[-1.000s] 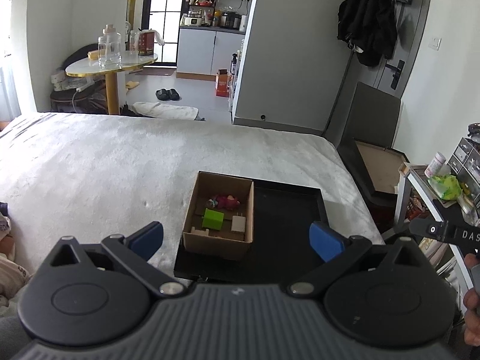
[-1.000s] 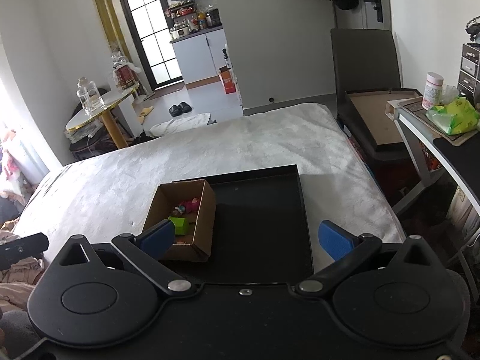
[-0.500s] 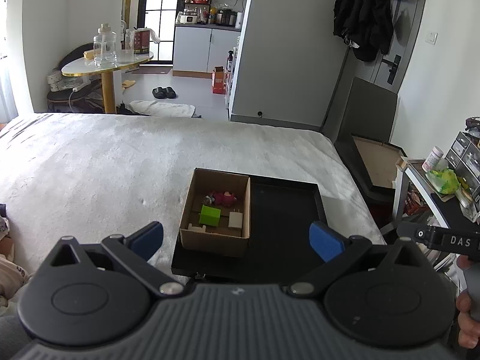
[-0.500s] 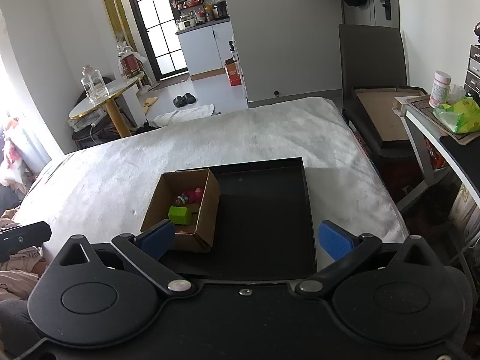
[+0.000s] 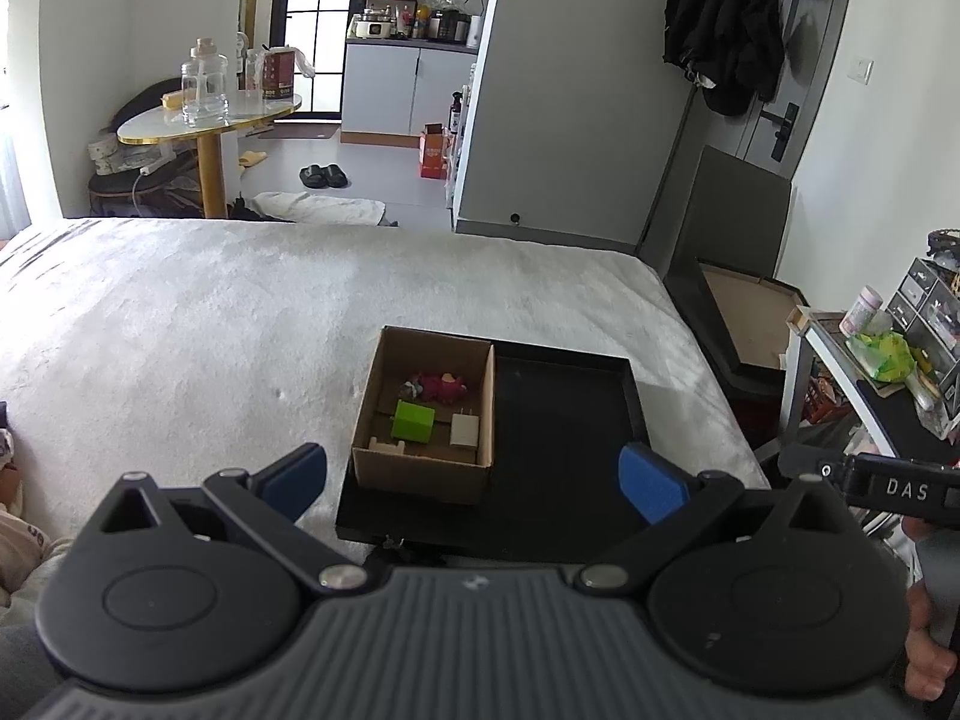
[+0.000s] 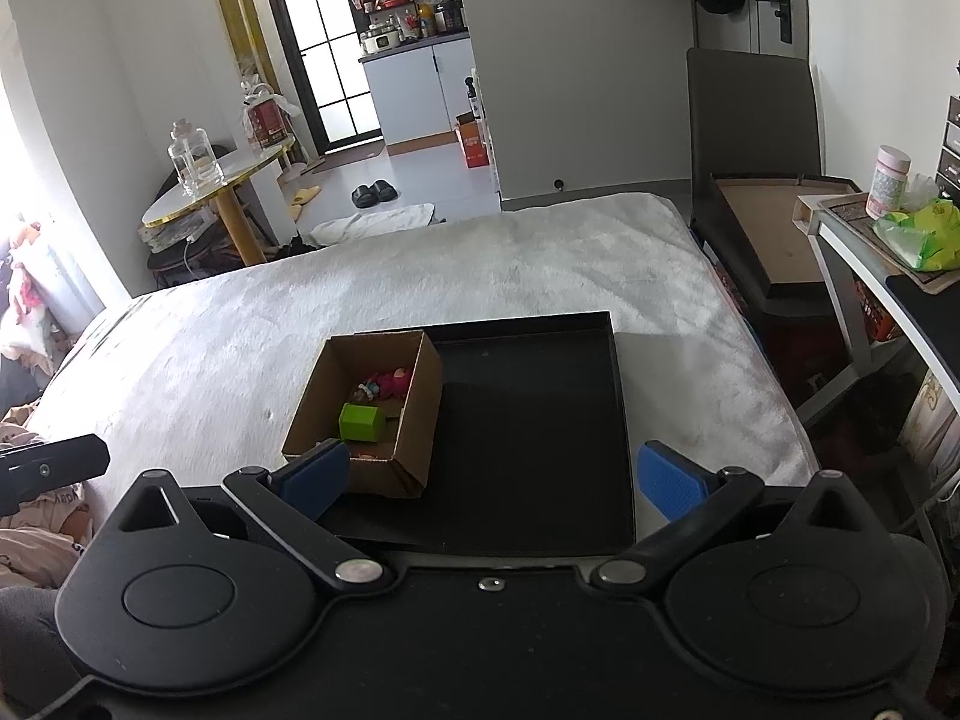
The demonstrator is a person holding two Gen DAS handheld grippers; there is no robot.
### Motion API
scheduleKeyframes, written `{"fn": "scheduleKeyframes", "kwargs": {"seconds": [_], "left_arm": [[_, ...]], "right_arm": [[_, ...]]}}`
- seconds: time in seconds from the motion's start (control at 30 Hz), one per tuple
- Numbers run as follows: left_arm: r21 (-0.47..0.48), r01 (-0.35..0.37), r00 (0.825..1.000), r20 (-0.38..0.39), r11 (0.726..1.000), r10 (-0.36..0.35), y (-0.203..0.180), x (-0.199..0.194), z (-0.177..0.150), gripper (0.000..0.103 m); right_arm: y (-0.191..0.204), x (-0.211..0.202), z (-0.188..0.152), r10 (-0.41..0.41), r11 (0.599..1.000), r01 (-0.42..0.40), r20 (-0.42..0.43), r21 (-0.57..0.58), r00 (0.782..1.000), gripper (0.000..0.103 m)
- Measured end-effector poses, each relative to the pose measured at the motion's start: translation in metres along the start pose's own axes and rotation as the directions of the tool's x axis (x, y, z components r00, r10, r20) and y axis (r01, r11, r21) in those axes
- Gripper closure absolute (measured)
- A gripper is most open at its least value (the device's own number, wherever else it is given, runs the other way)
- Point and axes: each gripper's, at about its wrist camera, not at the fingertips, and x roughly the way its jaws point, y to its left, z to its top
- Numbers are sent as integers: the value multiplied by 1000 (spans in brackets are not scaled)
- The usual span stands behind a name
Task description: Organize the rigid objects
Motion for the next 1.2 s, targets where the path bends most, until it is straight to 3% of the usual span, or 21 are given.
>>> {"fn": "scheduleKeyframes", "kwargs": {"seconds": [1.2], "left_arm": [[13,-5,1000,-10,1000,6,-1,2,-2,0]], "right_arm": [[2,0,0,1,999,-1,-1,-34,1000,0]]}}
